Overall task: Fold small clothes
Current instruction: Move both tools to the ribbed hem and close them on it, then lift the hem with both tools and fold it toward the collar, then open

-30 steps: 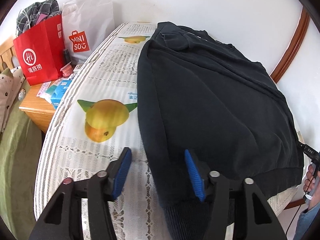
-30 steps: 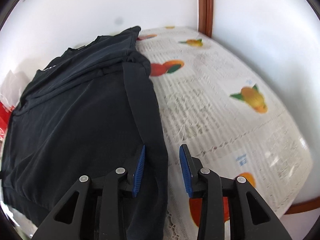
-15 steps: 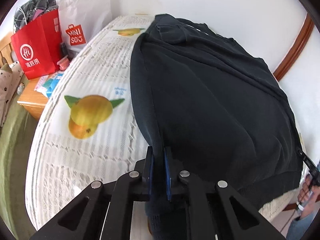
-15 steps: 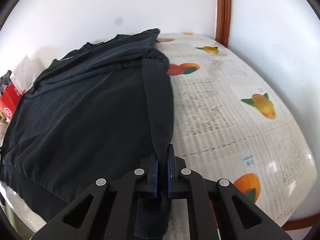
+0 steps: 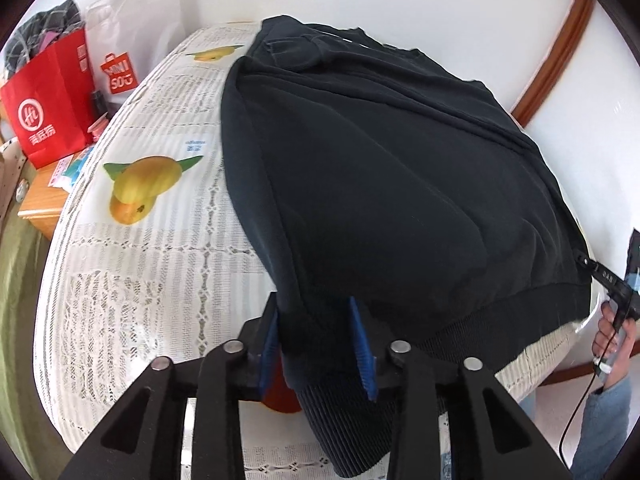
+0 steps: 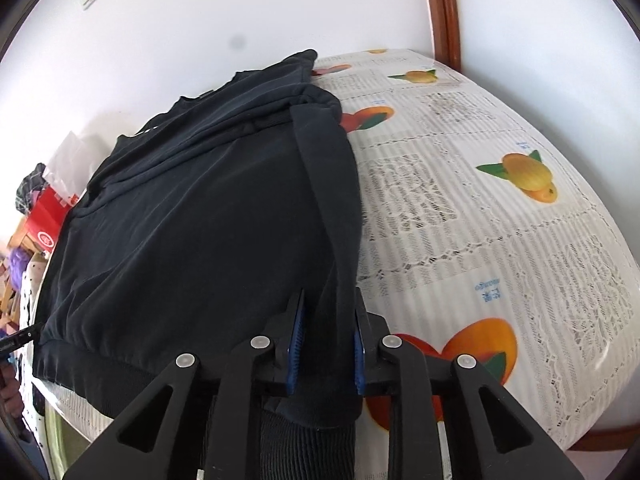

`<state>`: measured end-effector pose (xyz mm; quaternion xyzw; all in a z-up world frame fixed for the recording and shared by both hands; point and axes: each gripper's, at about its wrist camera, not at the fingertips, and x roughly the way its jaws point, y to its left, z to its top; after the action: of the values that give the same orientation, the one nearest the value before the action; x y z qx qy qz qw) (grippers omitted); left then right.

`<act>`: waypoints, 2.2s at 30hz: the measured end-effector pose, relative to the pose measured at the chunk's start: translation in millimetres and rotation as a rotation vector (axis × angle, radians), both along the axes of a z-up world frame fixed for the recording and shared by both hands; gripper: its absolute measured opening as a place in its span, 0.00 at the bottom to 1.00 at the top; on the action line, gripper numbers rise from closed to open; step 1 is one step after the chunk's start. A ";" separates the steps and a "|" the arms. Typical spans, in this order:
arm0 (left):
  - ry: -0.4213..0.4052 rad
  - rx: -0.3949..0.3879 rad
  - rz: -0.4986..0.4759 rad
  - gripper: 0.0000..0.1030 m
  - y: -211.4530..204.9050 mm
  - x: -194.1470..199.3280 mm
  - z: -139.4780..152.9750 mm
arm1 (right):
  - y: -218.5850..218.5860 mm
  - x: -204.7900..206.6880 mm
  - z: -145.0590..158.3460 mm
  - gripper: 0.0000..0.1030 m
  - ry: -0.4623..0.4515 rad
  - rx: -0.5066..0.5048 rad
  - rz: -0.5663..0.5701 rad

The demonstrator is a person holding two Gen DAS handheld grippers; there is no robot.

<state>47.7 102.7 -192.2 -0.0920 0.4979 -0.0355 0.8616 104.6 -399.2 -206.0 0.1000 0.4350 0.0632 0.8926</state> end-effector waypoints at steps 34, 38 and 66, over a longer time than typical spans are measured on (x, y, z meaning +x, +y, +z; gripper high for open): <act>-0.248 -0.033 0.075 0.07 16.9 50.9 111.6 | 18.0 52.1 123.8 0.06 -0.300 0.157 -0.019; -0.243 -0.020 0.087 0.07 17.9 78.4 110.6 | 29.3 85.7 126.5 0.06 -0.285 0.128 -0.016; -0.128 -0.047 0.102 0.08 38.4 192.6 44.5 | 56.2 229.8 52.6 0.10 -0.104 0.041 -0.133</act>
<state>240.2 141.1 -147.6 -0.1351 0.4357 -0.0092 0.8899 334.4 -343.0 -153.4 0.1436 0.3788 0.0178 0.9141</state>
